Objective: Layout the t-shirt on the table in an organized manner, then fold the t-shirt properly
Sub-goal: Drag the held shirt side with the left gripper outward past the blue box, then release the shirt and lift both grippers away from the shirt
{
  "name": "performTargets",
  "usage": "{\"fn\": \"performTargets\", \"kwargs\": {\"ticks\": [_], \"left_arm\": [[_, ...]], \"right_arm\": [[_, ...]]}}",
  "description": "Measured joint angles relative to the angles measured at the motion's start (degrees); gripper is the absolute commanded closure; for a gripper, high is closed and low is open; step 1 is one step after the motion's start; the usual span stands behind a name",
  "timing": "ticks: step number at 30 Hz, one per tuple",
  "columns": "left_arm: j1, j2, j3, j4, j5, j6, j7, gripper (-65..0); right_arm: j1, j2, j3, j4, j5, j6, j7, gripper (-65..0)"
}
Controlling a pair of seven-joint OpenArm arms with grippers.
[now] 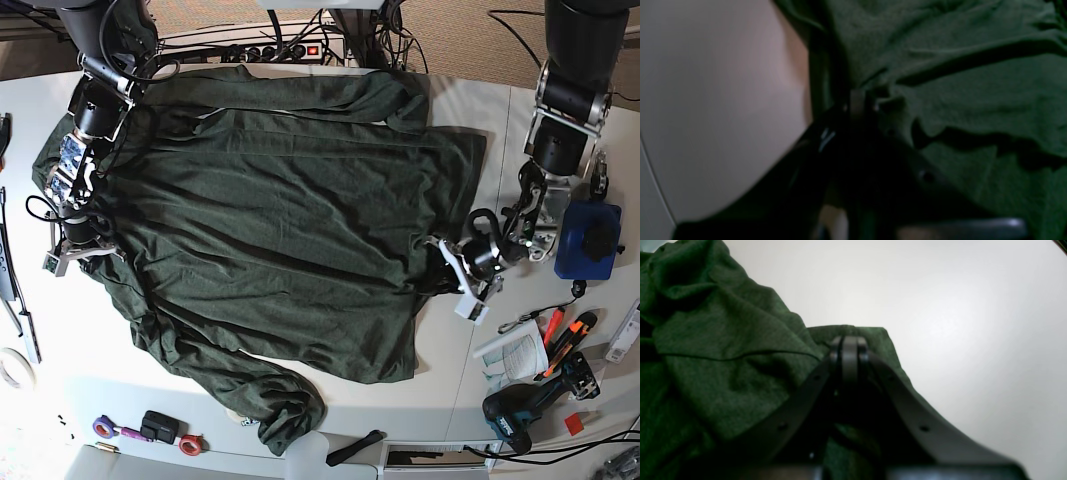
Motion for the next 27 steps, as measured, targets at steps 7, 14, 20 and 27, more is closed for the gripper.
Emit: {"fn": "performTargets", "kwargs": {"ticks": [7,14,20,27], "left_arm": [[0.2,-0.2,-7.5,-0.2,0.4,0.4,1.6,0.0],[0.2,-0.2,-9.5,-0.2,-3.2,0.3,1.3,0.0],[0.4,-0.1,-9.4,-0.2,-3.2,-2.9,0.0,-10.5],[0.4,-0.1,-9.5,-0.2,-3.2,-2.9,0.0,-12.6]], "right_arm": [[0.0,0.0,0.0,0.0,0.0,0.0,0.0,0.0],[0.0,0.0,0.0,0.0,0.0,0.0,0.0,-3.6],[0.0,-0.3,-0.1,1.3,-0.1,0.6,-1.1,-20.3],[-1.4,-0.8,-0.2,10.0,-1.4,0.0,-10.6,-20.3]]}}
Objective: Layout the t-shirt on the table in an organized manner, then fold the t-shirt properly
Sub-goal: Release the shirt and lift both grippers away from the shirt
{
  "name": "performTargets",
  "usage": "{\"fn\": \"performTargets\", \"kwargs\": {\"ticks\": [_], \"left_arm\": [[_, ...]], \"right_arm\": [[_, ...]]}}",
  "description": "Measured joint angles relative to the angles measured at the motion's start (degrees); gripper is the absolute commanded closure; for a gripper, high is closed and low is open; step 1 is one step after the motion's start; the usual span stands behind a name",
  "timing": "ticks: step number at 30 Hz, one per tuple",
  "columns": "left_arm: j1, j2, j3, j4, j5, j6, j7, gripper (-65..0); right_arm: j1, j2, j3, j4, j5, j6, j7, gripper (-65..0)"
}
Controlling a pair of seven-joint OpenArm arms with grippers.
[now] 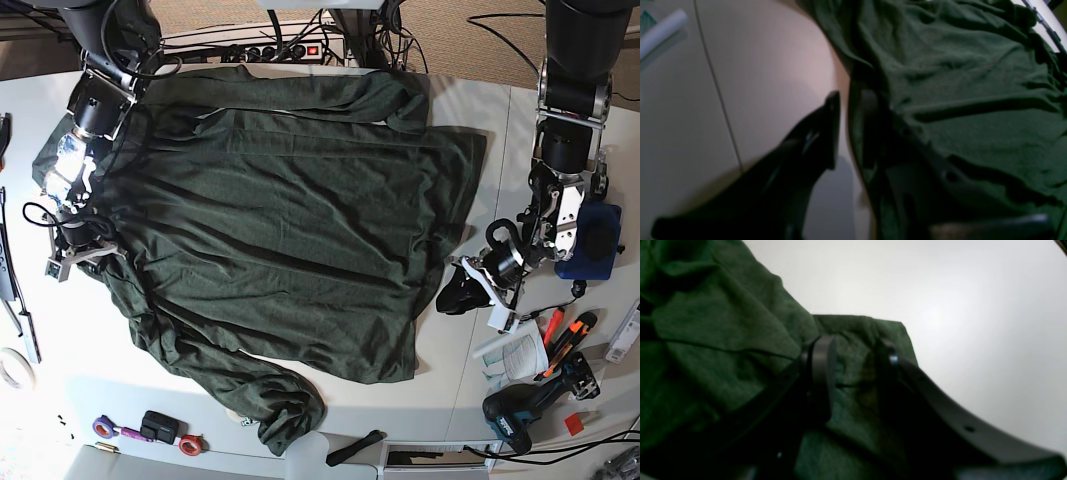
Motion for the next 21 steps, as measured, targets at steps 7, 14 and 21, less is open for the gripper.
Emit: {"fn": "performTargets", "kwargs": {"ticks": [7,14,21], "left_arm": [[0.0,0.0,0.0,0.0,0.0,-0.4,-0.2,-12.6],[0.2,0.1,-1.6,0.0,-0.1,-0.5,-0.2,-12.6],[1.9,-1.9,-7.2,2.5,-1.1,-0.4,-0.3,-12.6]], "right_arm": [[0.4,0.2,0.0,7.7,0.3,0.0,-1.9,-20.2],[-1.9,-0.1,-0.1,15.0,0.1,0.0,-3.5,-20.2],[-12.3,0.1,-0.1,31.8,0.2,-0.1,-6.2,-20.2]]}}
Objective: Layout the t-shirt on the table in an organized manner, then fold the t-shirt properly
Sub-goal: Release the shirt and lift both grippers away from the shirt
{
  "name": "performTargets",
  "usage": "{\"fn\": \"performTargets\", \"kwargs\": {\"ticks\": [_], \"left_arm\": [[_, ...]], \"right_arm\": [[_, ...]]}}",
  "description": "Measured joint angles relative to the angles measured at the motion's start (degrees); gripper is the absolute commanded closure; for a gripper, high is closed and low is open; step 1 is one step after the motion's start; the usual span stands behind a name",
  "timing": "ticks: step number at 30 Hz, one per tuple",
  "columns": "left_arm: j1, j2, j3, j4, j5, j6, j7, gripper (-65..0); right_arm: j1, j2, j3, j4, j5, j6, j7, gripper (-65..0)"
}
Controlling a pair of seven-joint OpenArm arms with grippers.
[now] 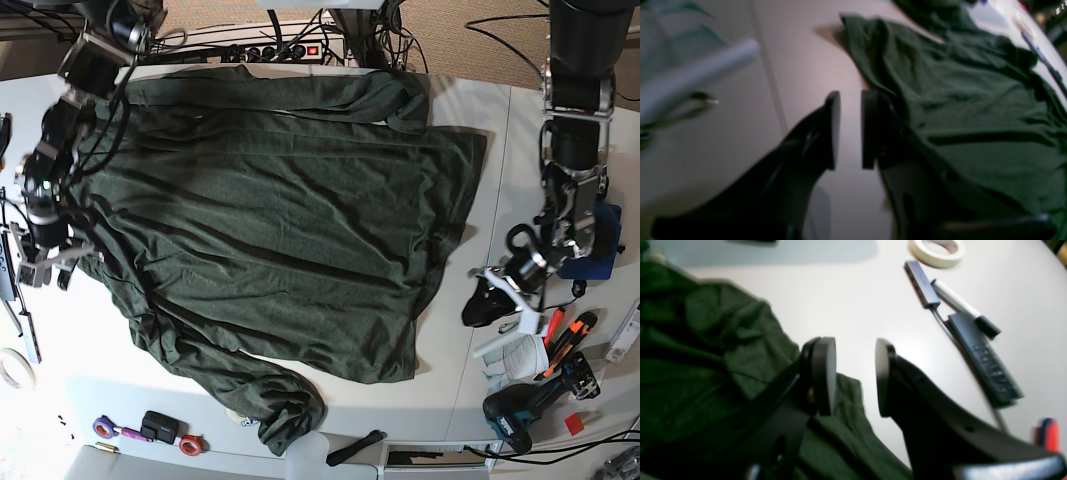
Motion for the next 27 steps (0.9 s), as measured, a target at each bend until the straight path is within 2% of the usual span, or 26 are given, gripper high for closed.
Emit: {"fn": "performTargets", "kwargs": {"ticks": [4,11,15,18,20,22,25,27], "left_arm": [[5.4,-3.6,0.2,8.4,0.1,0.0,0.3,-12.6],[16.8,-13.8,-0.9,24.4,-0.1,-0.4,0.4,-12.6],[22.6,-17.1,-6.0,29.2,-0.1,-0.5,0.8,-13.1],[26.1,-18.9,-11.8,30.4,-0.3,-0.4,0.8,-19.7],[28.0,-19.5,-15.8,30.6,-1.7,-0.4,0.8,-23.6],[29.9,-19.5,-19.4,30.6,-3.1,-0.4,0.8,-24.2],[32.8,-19.4,-22.9,30.6,-5.7,-0.4,1.2,-24.2],[34.2,-19.3,-23.8,30.6,-5.7,-0.4,1.3,-24.2]], "right_arm": [[-6.0,0.0,0.0,6.9,0.0,0.2,-1.1,-20.2],[-15.0,0.2,0.0,12.7,0.1,0.4,-3.9,-20.2],[-18.1,0.1,2.6,14.6,0.9,0.3,-9.4,-20.2],[-19.1,0.0,8.7,14.8,2.7,-0.7,-14.0,-20.3],[-19.6,0.0,14.6,14.8,5.3,-1.0,-15.5,-20.3],[-20.3,0.0,21.0,14.9,9.4,0.4,-17.3,-20.3],[-22.6,0.0,29.6,14.9,19.8,4.7,-20.7,-24.1],[-24.9,0.0,33.8,14.9,26.9,6.3,-23.3,-25.0]]}}
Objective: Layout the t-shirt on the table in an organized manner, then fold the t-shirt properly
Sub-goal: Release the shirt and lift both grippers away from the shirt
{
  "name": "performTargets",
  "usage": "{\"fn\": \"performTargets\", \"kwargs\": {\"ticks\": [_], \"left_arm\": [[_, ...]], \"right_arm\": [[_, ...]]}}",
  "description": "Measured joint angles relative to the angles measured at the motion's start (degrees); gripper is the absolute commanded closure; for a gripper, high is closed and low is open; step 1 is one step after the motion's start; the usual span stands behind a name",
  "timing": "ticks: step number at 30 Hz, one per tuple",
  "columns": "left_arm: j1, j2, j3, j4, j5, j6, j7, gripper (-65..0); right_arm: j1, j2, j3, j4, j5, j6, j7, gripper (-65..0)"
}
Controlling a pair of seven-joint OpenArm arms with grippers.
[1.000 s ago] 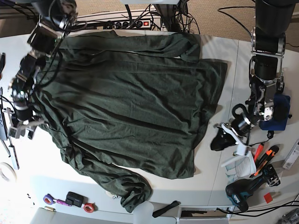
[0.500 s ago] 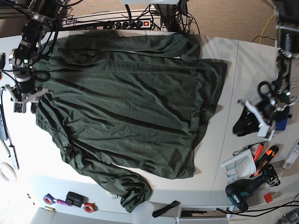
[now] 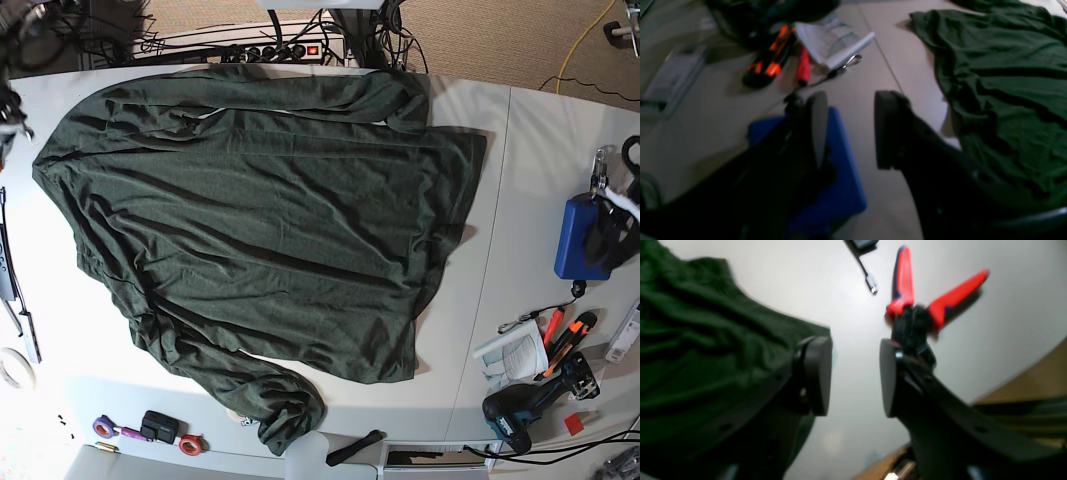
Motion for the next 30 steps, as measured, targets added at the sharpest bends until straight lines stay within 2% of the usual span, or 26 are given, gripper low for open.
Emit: {"fn": "performTargets", "kwargs": {"ticks": [2,5,11,16,19,30], "left_arm": [[0.9,0.0,-0.1,0.0,0.0,0.0,0.0,-24.2],[1.1,0.4,-0.1,0.0,0.0,0.0,0.0,-24.2],[1.1,0.5,-0.1,0.0,-0.9,0.0,0.9,-24.2],[1.1,0.5,-0.1,0.0,-0.9,0.0,2.4,-24.2],[1.1,0.5,-0.1,0.0,-1.1,0.0,2.4,-24.2],[1.1,0.5,-0.1,0.0,-2.6,0.0,2.4,-24.2]], "right_arm": [[-2.3,-0.5,3.2,0.0,5.2,1.6,-0.9,-25.0],[-4.5,-1.6,5.7,-0.2,9.4,2.2,-1.3,-25.1],[-4.1,-5.0,5.7,-8.6,22.8,2.8,-5.2,-25.1],[-2.6,-5.2,5.7,-18.4,23.9,3.9,-5.0,-25.1],[-2.5,-5.2,5.7,-21.9,27.8,4.8,-5.0,-25.1],[-1.3,-5.2,5.7,-23.4,30.1,5.2,-7.1,-25.1]]}}
